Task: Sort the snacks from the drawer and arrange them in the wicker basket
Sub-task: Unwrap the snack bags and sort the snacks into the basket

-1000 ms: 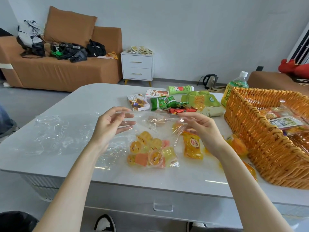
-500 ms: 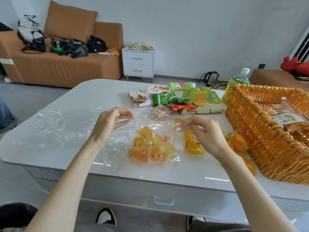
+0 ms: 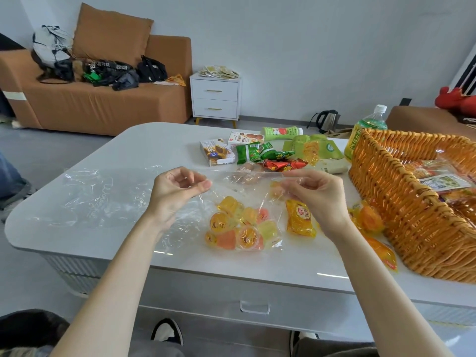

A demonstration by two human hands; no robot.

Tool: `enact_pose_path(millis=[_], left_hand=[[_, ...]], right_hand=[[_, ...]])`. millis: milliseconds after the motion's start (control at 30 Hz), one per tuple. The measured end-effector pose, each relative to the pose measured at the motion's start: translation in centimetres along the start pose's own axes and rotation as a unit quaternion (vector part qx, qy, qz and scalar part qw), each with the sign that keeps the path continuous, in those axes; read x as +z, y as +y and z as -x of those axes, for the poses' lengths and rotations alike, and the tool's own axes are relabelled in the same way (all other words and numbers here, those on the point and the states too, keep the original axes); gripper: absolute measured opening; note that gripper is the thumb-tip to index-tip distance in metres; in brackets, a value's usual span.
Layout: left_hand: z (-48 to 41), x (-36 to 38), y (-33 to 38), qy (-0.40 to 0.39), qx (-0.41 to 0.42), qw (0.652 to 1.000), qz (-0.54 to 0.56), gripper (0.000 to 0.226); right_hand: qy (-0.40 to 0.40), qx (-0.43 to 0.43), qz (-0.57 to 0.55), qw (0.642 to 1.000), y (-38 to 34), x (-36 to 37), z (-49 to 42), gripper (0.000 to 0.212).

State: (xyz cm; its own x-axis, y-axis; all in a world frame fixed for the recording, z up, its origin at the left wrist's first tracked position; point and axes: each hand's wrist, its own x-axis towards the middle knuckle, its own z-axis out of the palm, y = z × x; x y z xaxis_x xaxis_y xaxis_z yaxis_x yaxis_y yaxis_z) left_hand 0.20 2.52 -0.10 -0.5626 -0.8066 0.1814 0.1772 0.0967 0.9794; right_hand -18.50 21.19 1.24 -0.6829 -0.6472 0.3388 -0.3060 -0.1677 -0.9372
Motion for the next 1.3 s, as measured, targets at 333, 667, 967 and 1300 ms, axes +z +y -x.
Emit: enact_pose_path(millis=[333,667,967,1300], left_hand=[[0.4,2.4,-0.4,-0.068,-0.099,0.993,0.009,0.072],[1.1,5.3,-0.6,0.067,-0.052,0.991,-0.101,0.052],[0.8,2.3,0.3,-0.093,-0.077,0.993,-0.004,0.029],[1.0,0.4,0.6,-0.222,-0.142,0.956,0.129,0.036]], right_hand=[[0.026,0.100,-0.025,0.994,1.1,2.8,0.6,0.047],[0.100,0.117,0.070,0.986,1.3,4.8,0.7,0.072],[-0.108,0.098,0.034,0.989,0.4,0.5,0.1,0.048],[-0.243,0.167,-0.116,0.949,0.3,-2.2,-0.3,0.038]])
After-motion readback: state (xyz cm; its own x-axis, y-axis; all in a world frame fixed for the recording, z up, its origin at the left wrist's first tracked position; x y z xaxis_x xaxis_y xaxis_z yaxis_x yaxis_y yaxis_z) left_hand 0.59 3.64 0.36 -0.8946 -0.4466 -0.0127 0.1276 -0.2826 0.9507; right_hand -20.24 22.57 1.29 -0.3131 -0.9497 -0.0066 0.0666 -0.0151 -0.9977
